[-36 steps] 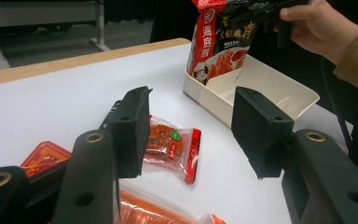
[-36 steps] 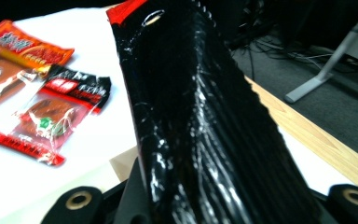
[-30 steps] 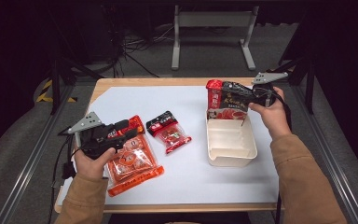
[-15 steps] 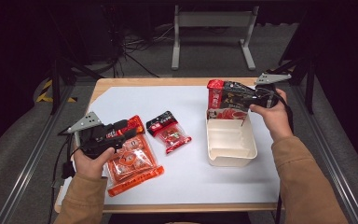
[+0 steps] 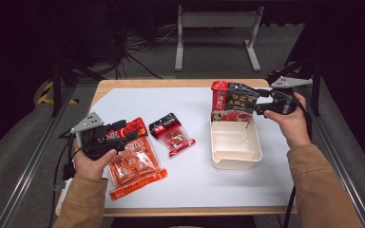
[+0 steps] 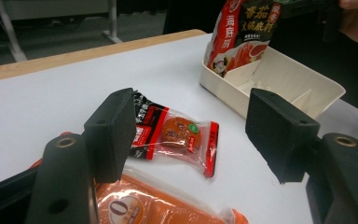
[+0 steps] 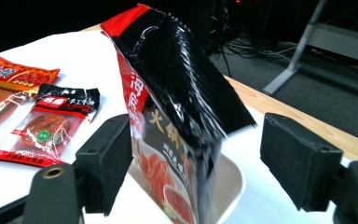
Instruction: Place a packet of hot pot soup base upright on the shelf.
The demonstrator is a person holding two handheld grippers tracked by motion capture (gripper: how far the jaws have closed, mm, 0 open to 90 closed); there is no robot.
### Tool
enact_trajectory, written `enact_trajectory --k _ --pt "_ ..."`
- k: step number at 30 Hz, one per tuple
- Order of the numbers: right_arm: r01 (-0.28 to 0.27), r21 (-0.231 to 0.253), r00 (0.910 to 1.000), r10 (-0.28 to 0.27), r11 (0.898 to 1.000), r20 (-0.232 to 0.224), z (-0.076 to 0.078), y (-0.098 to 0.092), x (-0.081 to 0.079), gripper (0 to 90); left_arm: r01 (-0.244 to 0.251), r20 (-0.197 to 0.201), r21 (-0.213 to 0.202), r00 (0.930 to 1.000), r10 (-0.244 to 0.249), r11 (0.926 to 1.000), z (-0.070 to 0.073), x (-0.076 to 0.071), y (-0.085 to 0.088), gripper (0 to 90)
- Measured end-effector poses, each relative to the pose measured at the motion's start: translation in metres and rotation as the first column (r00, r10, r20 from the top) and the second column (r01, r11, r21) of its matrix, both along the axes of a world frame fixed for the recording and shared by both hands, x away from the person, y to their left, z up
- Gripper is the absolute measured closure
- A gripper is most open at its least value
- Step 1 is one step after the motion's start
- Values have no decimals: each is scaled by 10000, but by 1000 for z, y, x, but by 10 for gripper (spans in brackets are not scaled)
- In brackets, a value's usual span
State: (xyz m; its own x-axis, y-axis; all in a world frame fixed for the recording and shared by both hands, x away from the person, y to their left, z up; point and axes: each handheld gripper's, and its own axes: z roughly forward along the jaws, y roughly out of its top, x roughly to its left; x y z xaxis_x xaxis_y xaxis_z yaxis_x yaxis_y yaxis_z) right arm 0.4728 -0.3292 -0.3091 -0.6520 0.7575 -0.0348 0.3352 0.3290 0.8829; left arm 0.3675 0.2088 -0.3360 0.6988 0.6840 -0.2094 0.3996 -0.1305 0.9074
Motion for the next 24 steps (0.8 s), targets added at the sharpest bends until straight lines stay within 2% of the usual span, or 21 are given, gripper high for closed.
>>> enact_trajectory --k 2,7,13,17,19,23,24 --pt "303 -89 9995 -303 9995 -11 3 -5 -9 226 -22 -81 15 10000 22 10000 0 0 2 328" --pt "505 -29 9987 -505 9987 -47 7 -15 -21 223 -241 -32 161 9997 242 9996 2 1 9 305" --pt "220 209 9997 -218 9995 -78 8 -22 -41 223 -488 4 176 9988 488 9987 4 1 19 296" --pt "-90 194 9999 91 9998 -56 5 -21 -53 215 -608 23 238 9982 607 9979 6 1 25 292" --pt "-368 181 9993 370 9992 -102 2 -18 -63 215 -612 23 290 9981 611 9977 6 1 27 291" --pt "-637 249 9978 641 9977 -151 0 -16 -70 214 -498 -9 451 9988 499 9977 6 3 30 286" --pt "-745 238 9972 747 9969 -45 -2 -15 -76 214 -467 -1 503 9989 468 9976 7 3 30 285"
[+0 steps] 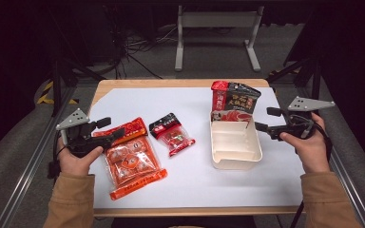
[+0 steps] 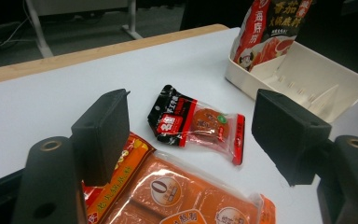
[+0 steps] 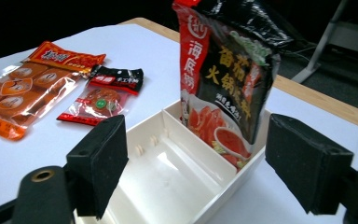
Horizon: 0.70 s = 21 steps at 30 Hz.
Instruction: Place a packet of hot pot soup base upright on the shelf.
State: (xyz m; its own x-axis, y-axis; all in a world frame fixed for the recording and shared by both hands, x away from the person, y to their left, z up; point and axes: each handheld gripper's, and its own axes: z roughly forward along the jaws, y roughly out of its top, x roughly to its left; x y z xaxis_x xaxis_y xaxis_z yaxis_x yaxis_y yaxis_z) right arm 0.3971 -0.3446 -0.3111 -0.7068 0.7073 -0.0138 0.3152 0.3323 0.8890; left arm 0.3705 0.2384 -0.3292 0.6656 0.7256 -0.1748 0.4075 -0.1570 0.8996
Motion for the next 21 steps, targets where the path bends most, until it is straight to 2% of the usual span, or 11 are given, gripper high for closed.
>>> enact_trajectory --k 3,8,12,18,20,21 --pt "-33 17 10000 32 10000 58 -2 1 -5 214 126 26 44 9999 -126 9999 1 0 1 284" --pt "-149 389 9996 140 9991 226 -11 2 -14 214 141 -29 119 9999 -140 9998 1 1 5 284" --pt "-167 484 9998 161 9987 134 -15 2 -16 214 105 -124 239 9999 -102 9997 0 3 6 277" --pt "-160 344 9999 161 9993 -46 -21 3 -19 214 197 -162 665 9997 -187 9976 -1 9 10 276" --pt "-183 344 9998 186 9992 -70 -22 3 -20 214 92 -245 796 9997 -73 9968 -3 13 12 278" --pt "-179 325 9998 182 9993 -89 -23 3 -21 214 -45 -316 986 9995 77 9951 -6 16 14 278"
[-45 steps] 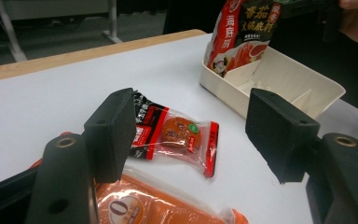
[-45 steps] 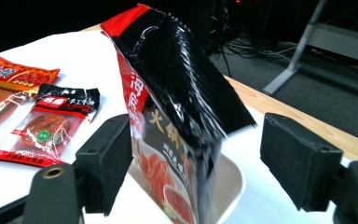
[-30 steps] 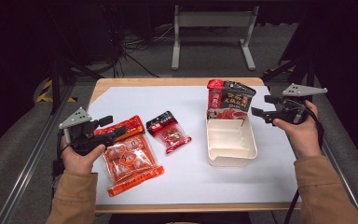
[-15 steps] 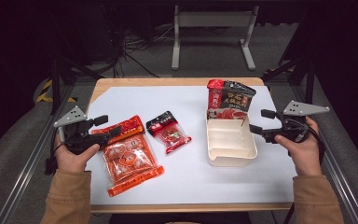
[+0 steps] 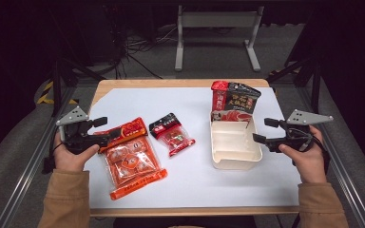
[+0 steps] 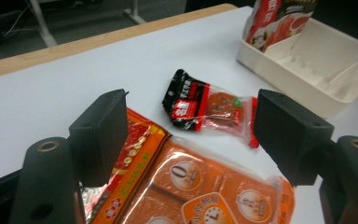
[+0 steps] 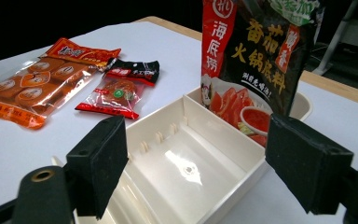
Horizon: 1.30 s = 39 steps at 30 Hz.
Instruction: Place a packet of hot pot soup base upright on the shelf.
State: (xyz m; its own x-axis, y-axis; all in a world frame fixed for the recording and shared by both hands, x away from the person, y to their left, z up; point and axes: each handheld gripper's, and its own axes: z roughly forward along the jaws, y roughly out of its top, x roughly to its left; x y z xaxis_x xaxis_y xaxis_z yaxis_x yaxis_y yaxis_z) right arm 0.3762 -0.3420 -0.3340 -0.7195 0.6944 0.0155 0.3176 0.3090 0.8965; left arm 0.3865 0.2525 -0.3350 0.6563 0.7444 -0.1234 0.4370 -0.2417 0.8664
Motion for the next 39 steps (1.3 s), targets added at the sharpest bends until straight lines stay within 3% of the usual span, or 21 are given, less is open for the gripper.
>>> enact_trajectory --k 3,10,20,22,23,34,39 --pt "-1 18 10000 1 10000 -66 -2 -1 -1 214 -217 -38 156 9998 218 9996 -5 6 5 279" --pt "-40 -12 9999 40 10000 -107 -8 -1 0 214 -579 -82 -85 9983 579 9983 -21 13 17 306" --pt "-206 12 9996 206 9998 -193 -14 4 3 214 -1430 -256 -221 9895 1424 9895 -44 23 36 307" --pt "-248 -5 9996 248 9997 -167 -15 6 4 214 -1697 -393 -474 9850 1680 9843 -51 26 39 307" --pt "-266 -3 9995 266 9996 -197 -16 7 5 214 -1956 -373 -333 9802 1944 9801 -55 28 42 307" --pt "-321 17 9992 321 9995 -243 -20 10 5 214 -2641 -1016 -89 9597 2618 9645 -78 38 51 309" --pt "-300 59 9991 301 9995 -282 -22 10 5 214 -2887 -1566 -38 9458 2845 9574 -89 44 56 309"
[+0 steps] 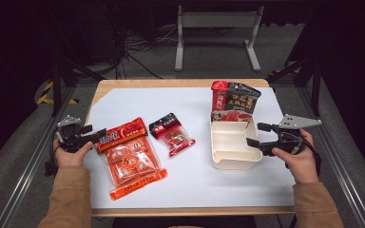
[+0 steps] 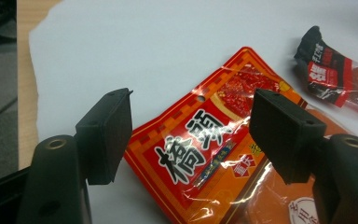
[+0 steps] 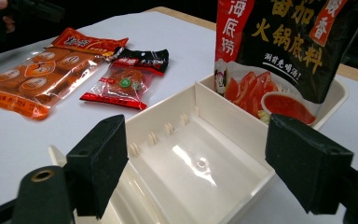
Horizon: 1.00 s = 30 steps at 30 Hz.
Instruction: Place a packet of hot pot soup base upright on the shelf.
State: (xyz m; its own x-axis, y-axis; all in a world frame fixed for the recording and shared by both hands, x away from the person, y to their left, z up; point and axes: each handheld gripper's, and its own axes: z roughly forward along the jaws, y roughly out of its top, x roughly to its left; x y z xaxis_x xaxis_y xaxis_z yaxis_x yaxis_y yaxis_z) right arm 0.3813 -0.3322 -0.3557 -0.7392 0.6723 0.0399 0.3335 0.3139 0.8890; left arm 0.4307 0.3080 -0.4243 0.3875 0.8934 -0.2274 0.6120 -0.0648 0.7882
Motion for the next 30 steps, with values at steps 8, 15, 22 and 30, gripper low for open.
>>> enact_trajectory --k 8,15,22,30 --pt "-54 -35 10000 54 10000 -48 -2 3 0 232 -380 -643 -73 9972 375 9992 -13 4 7 308" --pt "-54 -10 10000 54 10000 -42 -3 3 0 264 -524 -1081 -93 9928 511 9986 -20 7 8 309" --pt "-157 192 9999 156 9997 31 -3 2 -2 342 -315 -1556 -206 9874 279 9993 -25 10 8 309" --pt "-381 333 9991 376 9987 171 -3 4 -2 385 -37 -1806 -515 9835 -57 9987 -28 12 7 343"
